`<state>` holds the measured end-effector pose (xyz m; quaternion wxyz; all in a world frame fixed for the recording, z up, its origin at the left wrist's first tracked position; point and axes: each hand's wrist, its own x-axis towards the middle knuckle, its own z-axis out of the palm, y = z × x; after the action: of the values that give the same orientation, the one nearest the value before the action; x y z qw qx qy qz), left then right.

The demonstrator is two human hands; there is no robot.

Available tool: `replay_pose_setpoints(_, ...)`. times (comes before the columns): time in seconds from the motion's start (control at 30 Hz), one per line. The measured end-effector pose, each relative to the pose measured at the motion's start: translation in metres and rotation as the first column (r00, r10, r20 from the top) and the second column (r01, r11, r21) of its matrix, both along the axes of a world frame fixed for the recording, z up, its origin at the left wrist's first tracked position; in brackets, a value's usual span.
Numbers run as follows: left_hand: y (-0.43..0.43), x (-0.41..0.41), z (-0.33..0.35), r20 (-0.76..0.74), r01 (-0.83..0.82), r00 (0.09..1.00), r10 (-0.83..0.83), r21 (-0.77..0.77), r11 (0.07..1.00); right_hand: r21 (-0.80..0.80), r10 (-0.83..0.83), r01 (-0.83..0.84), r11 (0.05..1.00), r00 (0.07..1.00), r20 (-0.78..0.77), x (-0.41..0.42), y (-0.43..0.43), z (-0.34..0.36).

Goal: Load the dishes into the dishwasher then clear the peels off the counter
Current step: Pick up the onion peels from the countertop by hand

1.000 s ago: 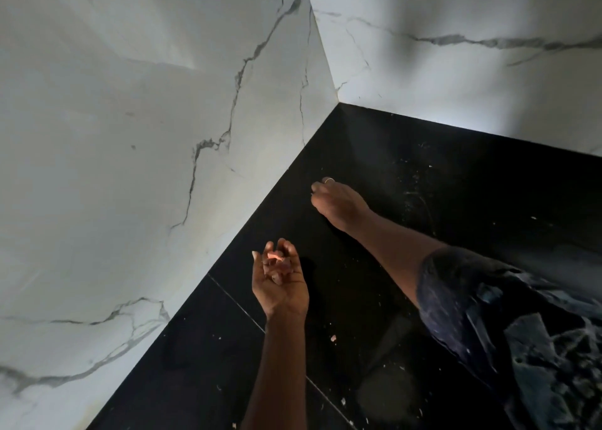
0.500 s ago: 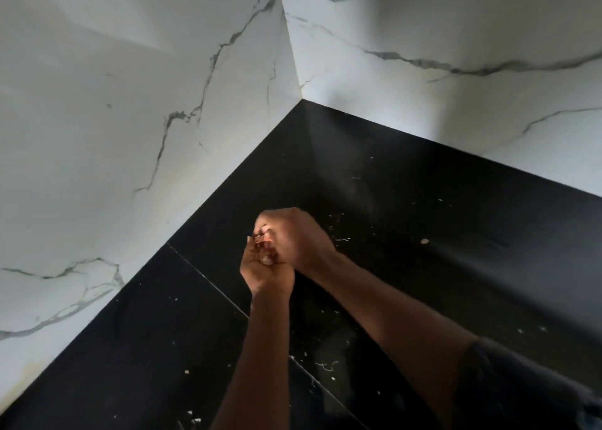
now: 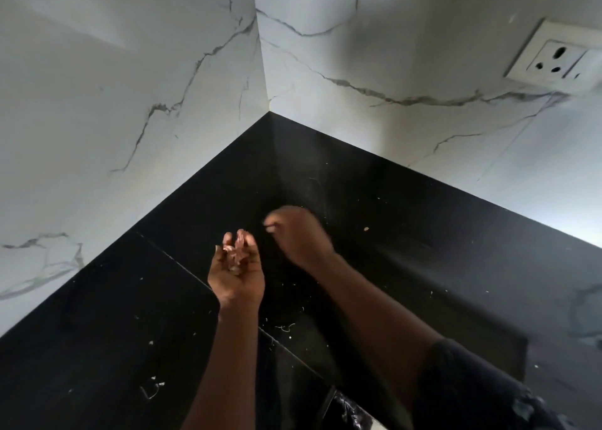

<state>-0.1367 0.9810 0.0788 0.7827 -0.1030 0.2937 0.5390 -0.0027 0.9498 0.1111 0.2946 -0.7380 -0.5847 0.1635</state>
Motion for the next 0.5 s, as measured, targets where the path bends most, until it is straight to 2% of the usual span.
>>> replay_pose_setpoints(0.1,-0.016,-0.007,0.007,0.048,0.03,0.998,-0.03,0.004,1.0,-0.052,-0.361,0.36,0.932,0.932,-0.019,0.071,-0.026,-0.021)
replay_pose_setpoints(0.2,-0.037,-0.005,0.007,0.009,0.086,0.996,-0.086,-0.027,0.996,-0.15,-0.55,0.544,0.826,0.835,-0.005,0.13,-0.056,-0.043)
replay_pose_setpoints(0.27,-0.051,-0.003,0.006,-0.019,0.12,0.993,-0.121,-0.027,0.992,-0.237,-0.584,0.579,0.78,0.81,0.059,0.151,-0.073,-0.055)
replay_pose_setpoints(0.33,-0.063,0.001,0.005,-0.038,0.15,0.988,-0.151,-0.039,0.988,-0.287,-0.561,0.56,0.777,0.823,0.087,0.155,-0.083,-0.063)
replay_pose_setpoints(0.5,-0.085,0.01,0.004,-0.093,0.187,0.977,-0.192,-0.056,0.981,-0.236,-0.543,0.539,0.808,0.838,0.054,0.147,-0.083,-0.072)
